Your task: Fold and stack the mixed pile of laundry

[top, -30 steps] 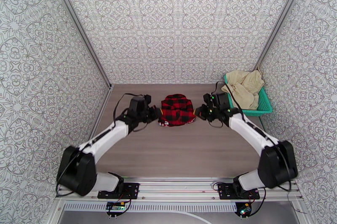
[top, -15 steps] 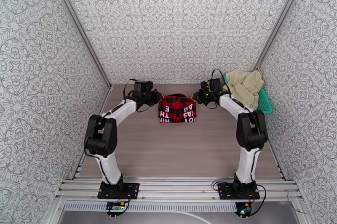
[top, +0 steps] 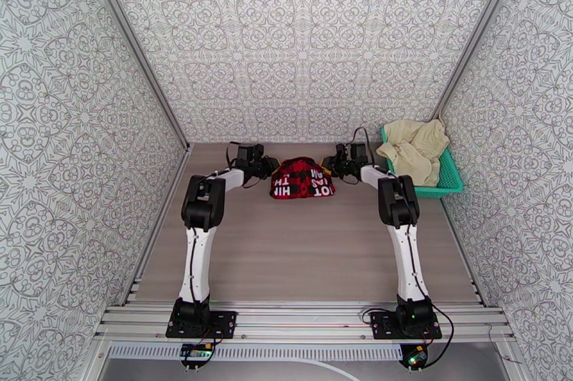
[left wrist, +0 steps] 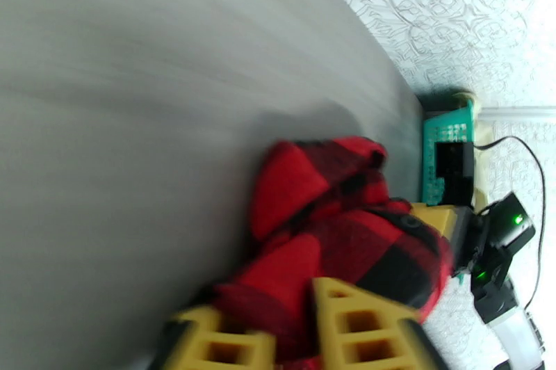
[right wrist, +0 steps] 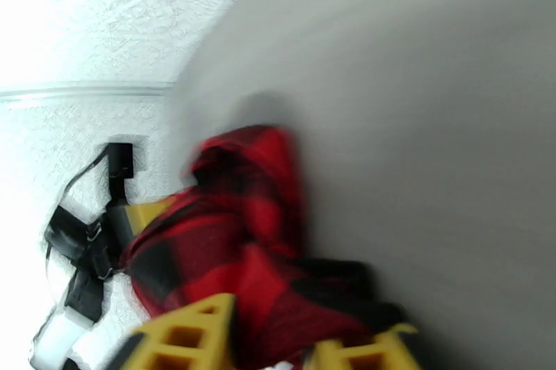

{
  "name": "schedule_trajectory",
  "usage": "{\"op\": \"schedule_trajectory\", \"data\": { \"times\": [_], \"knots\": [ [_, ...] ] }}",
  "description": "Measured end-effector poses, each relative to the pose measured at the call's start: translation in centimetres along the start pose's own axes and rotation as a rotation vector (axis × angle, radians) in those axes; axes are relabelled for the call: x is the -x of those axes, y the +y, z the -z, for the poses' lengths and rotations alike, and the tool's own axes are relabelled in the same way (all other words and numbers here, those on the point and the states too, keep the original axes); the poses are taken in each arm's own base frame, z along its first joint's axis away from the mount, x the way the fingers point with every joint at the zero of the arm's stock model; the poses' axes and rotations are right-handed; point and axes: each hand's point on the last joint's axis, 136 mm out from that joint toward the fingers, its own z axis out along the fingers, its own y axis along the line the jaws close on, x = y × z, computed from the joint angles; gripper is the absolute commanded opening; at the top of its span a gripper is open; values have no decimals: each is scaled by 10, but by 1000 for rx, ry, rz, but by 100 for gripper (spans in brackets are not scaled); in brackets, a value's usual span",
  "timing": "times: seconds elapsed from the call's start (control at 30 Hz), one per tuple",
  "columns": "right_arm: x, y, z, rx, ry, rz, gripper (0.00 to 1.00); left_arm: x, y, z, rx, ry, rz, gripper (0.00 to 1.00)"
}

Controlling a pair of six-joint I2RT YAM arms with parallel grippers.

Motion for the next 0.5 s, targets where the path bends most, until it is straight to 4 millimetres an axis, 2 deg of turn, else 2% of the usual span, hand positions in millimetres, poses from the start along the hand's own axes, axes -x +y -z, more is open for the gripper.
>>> {"op": "schedule_trajectory", "data": {
  "times": [0.1,0.23,0.37,0.43,0.5],
  "knots": [
    [8,0,8,-11,-26,39,54,15,-9,4,-19,-42,-42,56],
    [8,8,27,-64,-39,108,69,25,-7,16,7,-61,-49,66],
    [4,48,64,-133,-84,273,74,35,-22,48,82,-98,-78,68],
    [-3,80,85,-177,-123,420,73,37,-39,76,138,-130,-119,69],
    [-13,109,98,-216,-156,581,72,37,-60,105,173,-173,-176,69]
  ]
}}
